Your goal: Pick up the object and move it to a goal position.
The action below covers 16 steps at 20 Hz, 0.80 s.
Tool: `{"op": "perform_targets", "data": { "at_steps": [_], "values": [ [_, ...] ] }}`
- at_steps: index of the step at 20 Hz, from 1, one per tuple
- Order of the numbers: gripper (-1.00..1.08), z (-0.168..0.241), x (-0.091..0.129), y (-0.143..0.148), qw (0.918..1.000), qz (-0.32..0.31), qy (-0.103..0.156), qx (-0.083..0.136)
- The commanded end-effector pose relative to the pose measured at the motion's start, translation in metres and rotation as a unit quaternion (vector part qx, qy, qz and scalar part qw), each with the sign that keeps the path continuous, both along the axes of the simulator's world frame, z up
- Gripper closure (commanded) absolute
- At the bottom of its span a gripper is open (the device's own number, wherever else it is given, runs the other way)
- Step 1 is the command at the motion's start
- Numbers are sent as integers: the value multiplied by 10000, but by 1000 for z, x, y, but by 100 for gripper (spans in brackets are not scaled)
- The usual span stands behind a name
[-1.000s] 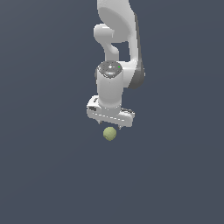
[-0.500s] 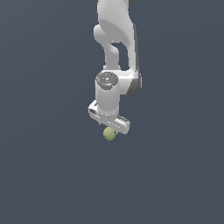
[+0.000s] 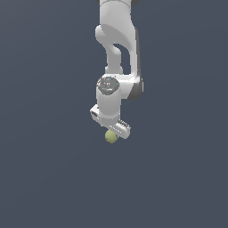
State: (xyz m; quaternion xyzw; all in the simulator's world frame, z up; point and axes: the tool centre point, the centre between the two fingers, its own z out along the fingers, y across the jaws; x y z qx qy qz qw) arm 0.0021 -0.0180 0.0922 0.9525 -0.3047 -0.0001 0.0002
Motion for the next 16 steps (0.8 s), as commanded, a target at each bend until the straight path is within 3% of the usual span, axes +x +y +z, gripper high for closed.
{"op": "perform_targets", "data": {
  "at_steps": [1,16],
  "values": [
    [-92,0,0,0,10000,0,-2,0],
    [-92,-50,0,0,10000,-29,-1,2]
  ]
}}
